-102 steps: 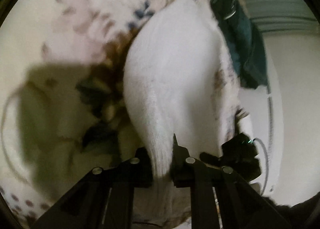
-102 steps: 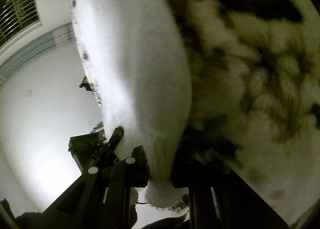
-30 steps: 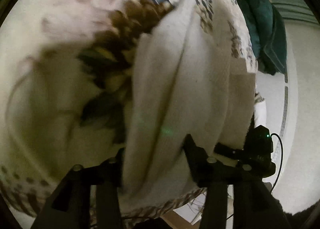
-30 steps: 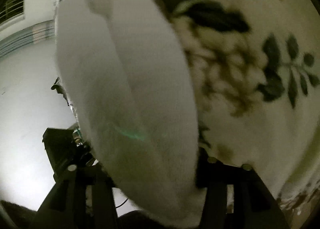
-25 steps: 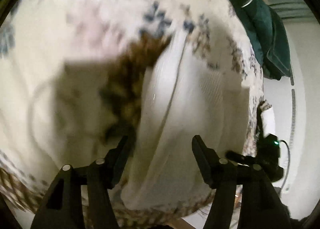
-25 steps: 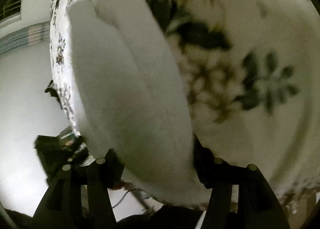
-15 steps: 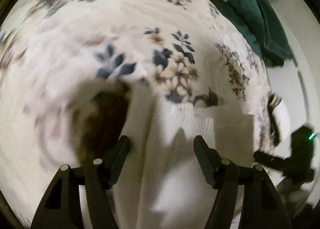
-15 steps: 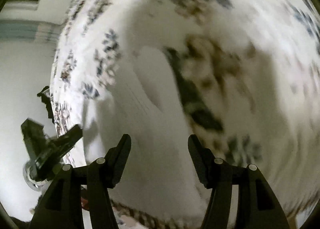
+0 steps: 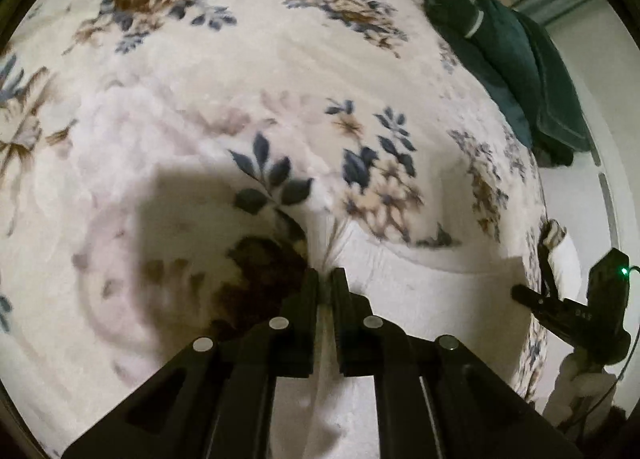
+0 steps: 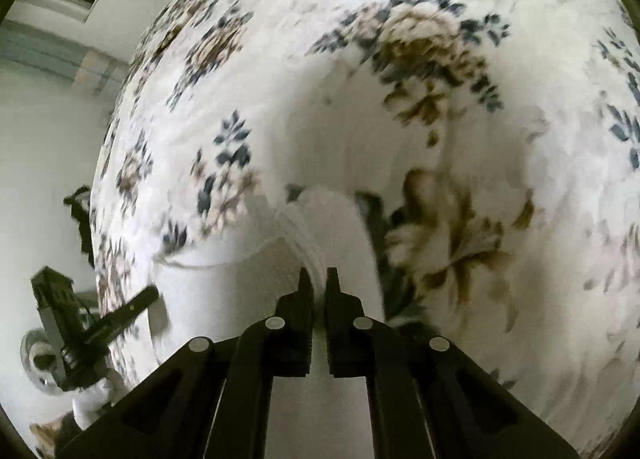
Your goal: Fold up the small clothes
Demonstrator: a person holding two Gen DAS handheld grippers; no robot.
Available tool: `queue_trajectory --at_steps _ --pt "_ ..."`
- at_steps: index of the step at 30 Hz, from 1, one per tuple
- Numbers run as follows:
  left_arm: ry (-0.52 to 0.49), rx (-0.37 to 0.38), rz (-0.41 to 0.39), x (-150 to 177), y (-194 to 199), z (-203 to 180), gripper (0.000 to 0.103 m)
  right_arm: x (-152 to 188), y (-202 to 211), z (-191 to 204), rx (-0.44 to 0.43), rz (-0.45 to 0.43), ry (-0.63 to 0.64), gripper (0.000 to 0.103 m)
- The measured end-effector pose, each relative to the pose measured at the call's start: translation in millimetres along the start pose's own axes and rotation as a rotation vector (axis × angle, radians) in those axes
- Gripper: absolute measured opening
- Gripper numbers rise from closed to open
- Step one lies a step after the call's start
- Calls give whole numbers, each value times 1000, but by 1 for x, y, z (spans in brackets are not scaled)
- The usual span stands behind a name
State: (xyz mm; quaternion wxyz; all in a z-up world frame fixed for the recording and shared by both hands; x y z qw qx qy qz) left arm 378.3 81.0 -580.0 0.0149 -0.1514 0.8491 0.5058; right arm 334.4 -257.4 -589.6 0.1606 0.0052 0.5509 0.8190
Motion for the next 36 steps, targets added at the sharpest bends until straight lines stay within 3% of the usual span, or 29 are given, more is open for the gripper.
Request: queue_trajectory --at_steps 3,7,9,11,12,14,20,23,25,28,30,31,32,36 --pt "32 1 4 -13 -18 8 0 -10 -18 -7 24 5 -21 5" --pt "80 124 40 -18 -14 6 3 -11 -44 0 3 113 55 6" --pt "107 155 64 -14 -7 7 18 -10 -46 -4 1 144 44 8" --pt "128 155 61 -9 0 9 65 -9 -44 -9 -16 155 17 11" --pt "127 166 42 -6 4 8 66 -9 -42 -13 -24 151 -2 16" --pt "89 164 44 -1 3 0 66 -8 -40 -17 -41 145 -29 23" --pt "-118 -110 39 19 -12 -27 60 -4 -37 -13 -3 121 -10 24" --pt "-155 -127 -16 29 6 -38 57 -3 -37 -9 -2 124 1 24" --pt "-147 -60 -39 33 17 -42 57 -2 -37 -8 -6 125 -1 24" --pt "-132 -30 -4 38 11 -40 57 -2 -38 -8 -16 130 -8 24" --pt "-125 -16 40 41 -3 -37 40 -1 -41 -10 -17 136 -16 24" --pt "-129 -9 66 43 -11 -37 17 0 -43 -12 -16 140 -26 24" --pt "-143 -16 77 45 -16 -38 10 1 -45 -14 -19 143 -36 24" --pt "-199 -45 57 45 -16 -44 5 3 -46 -17 -30 141 -48 24"
Point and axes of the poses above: each gripper's, at about its wrist camera, not at the fingertips, and y roughly against the way its jaws point, z to its left, x to its underside, the point moved 4 cm from there along -y, roughly the way its jaws point, and after that the axes turned 5 degrees about y, right-handed, at the moved point
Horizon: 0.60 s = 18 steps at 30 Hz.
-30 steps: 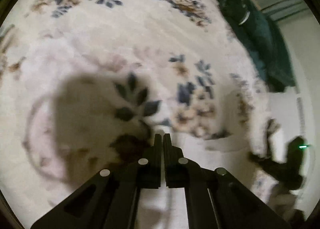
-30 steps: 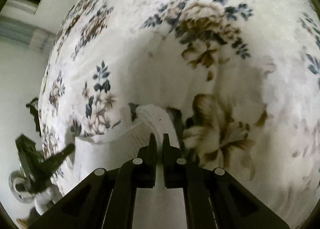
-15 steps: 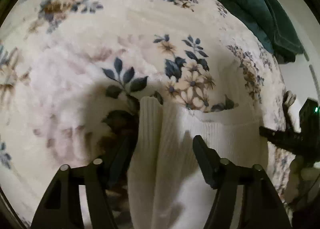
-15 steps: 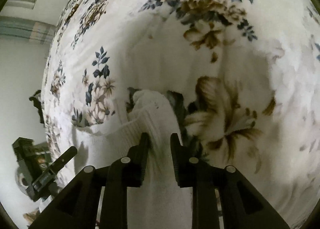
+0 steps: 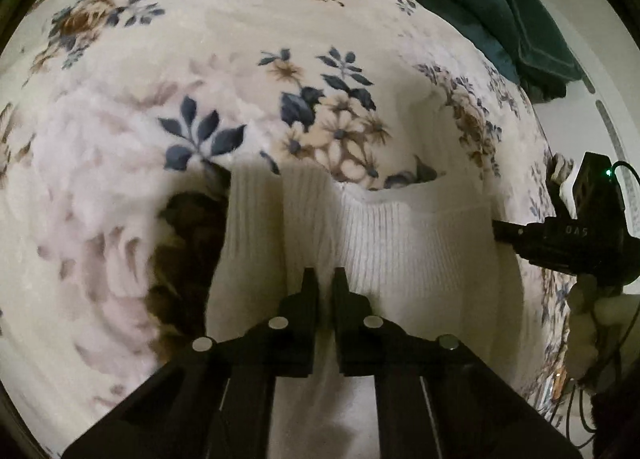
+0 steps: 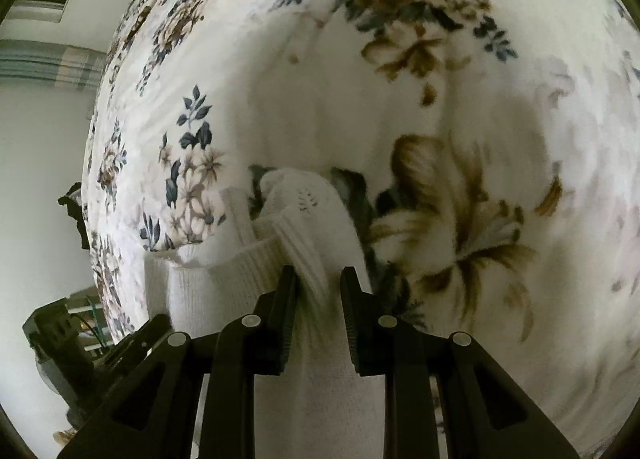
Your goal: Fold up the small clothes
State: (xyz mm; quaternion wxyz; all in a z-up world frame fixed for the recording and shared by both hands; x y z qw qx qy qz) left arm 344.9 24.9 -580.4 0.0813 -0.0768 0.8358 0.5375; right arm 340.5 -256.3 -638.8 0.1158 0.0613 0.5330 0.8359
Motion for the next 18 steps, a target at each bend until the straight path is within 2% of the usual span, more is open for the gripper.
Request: queue_trajectory --at_steps 3,6,9,12,14,17,18 --pt "16 3 -69 -1 20 3 4 0 2 1 -10 -11 10 23" --pt "50 10 -140 -2 40 10 4 1 16 13 -23 -72 63 8" --pt "118 16 -187 -2 60 25 4 3 32 31 -60 -121 121 7" --pt "159 -15 -183 -5 56 45 4 1 39 50 -42 -147 183 6" --pt "213 -9 -154 -9 39 61 4 -5 32 55 -1 -140 197 6" --pt "294 23 -67 -10 2 78 4 -16 4 46 89 -91 170 5" --pt "332 60 -14 -8 -14 83 4 -18 -4 41 109 -70 160 6"
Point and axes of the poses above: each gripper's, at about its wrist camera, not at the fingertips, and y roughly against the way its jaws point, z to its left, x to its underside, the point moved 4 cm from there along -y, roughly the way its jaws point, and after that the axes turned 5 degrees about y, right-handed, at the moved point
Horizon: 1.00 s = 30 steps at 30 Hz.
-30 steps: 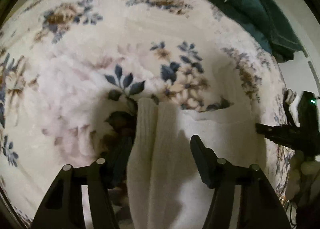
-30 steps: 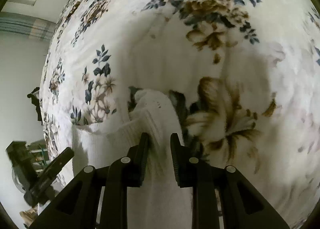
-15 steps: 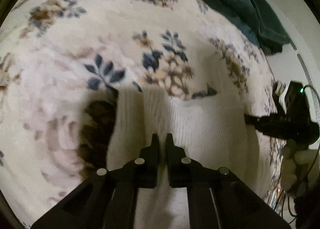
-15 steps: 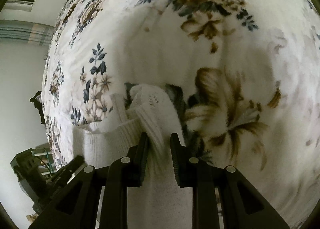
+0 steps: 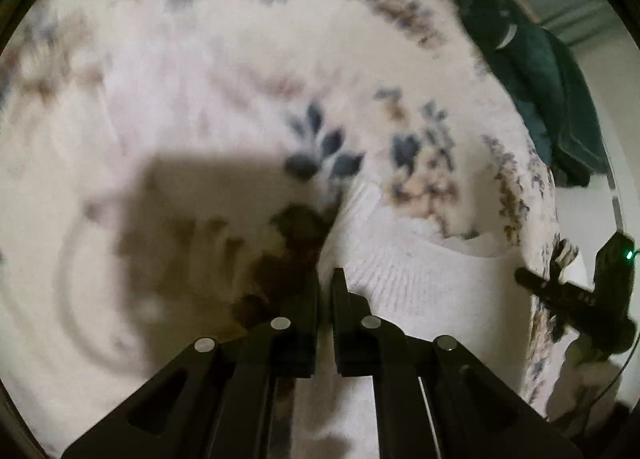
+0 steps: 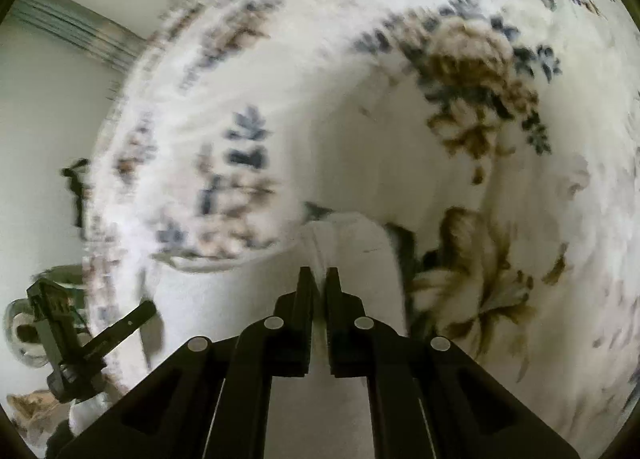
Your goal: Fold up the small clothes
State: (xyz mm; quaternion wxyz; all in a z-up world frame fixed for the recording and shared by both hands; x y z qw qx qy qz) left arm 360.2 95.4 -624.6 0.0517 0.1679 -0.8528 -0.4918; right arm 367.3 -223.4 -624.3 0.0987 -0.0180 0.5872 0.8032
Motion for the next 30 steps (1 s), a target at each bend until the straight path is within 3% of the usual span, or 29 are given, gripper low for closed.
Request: queue_trajectory --at_steps 3,4,5,7,10,15,16,17,18,22,25,27,30 --pt "50 45 33 2 -2 5 8 3 -11 -7 -15 57 -33 6" --pt "59 72 42 3 3 4 9 4 -8 -12 -62 65 -74 10" --pt "72 96 50 4 8 5 18 6 -8 -15 -98 68 -99 11" --pt "90 139 46 7 20 6 36 13 -1 -27 -217 88 -190 30" --pt "84 163 38 12 27 6 41 23 8 -43 -298 71 -281 46" --pt "55 152 54 12 12 -5 41 40 -2 -39 -326 127 -270 46" --pt "41 153 42 8 9 -11 39 40 -4 -35 -318 132 -247 40" --pt "20 140 13 5 9 -16 25 41 -5 -32 -313 127 -232 29" --pt "6 131 -7 2 9 -19 8 40 -4 -27 -300 109 -202 9" --pt "35 94 -22 -5 3 -6 7 26 8 -39 -179 -4 -203 4" --pt "66 98 -6 -3 -2 3 7 23 -4 -49 -148 29 -238 4" --pt "81 145 17 -1 0 1 8 22 -10 -43 -119 60 -194 4" --pt "88 201 40 0 13 -1 16 22 -13 -46 -190 111 -215 9"
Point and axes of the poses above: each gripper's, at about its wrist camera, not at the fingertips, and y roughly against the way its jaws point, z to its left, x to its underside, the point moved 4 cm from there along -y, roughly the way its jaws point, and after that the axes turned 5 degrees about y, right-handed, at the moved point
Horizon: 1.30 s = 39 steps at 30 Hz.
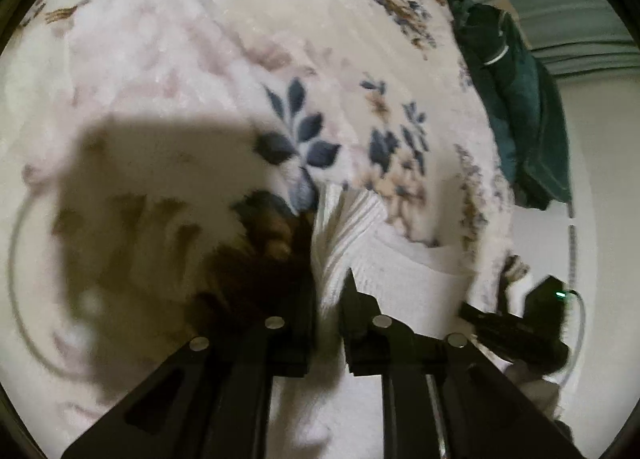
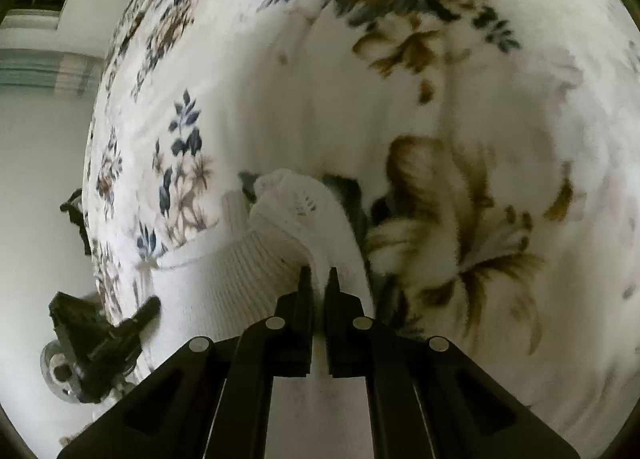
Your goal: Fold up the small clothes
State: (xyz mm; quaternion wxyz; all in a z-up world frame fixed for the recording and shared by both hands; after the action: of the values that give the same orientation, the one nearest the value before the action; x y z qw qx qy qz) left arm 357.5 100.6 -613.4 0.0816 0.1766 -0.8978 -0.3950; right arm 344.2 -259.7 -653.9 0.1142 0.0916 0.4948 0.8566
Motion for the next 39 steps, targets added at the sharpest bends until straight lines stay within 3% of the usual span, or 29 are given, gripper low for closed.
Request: queue_trajectory --at_steps 2,3,4,5,9,12,17,21,22,23,24,26,31,36,39 --pt "8 32 5 4 12 1 38 2 5 -8 -60 36 -30 30" --pt "5 50 8 9 19 4 41 5 9 -13 -83 33 -35 55" --pt "5 66 15 14 23 5 50 9 14 -18 -111 26 -36 66" --pt "5 90 30 22 26 8 56 15 16 -23 -149 33 -36 66" --pt "9 157 120 52 17 21 60 49 0 -38 -321 151 -70 79" --pt "9 180 167 68 0 24 63 71 -20 -38 -389 226 -70 89" --pt "20 205 187 68 -24 18 63 87 -62 -26 -405 321 -51 89" --pt "-2 232 166 66 -24 11 61 81 -76 -12 -418 322 -56 90" --pt "-12 235 155 68 -23 9 57 79 -76 -6 -425 300 -48 83" --pt "-22 233 143 68 -21 6 36 79 -76 -3 -410 288 -41 73" --pt "-27 232 135 67 -18 4 33 79 -75 -1 -401 280 -37 56" --pt "-34 234 115 63 -11 -3 25 78 -68 5 -395 239 -46 50" --pt "-82 234 95 48 10 -32 22 71 -43 37 -365 187 -13 46" --pt "-145 261 56 -1 30 -73 22 26 -10 87 -372 93 28 46" --pt "-183 269 24 -55 33 -104 22 -27 5 120 -373 35 52 46"
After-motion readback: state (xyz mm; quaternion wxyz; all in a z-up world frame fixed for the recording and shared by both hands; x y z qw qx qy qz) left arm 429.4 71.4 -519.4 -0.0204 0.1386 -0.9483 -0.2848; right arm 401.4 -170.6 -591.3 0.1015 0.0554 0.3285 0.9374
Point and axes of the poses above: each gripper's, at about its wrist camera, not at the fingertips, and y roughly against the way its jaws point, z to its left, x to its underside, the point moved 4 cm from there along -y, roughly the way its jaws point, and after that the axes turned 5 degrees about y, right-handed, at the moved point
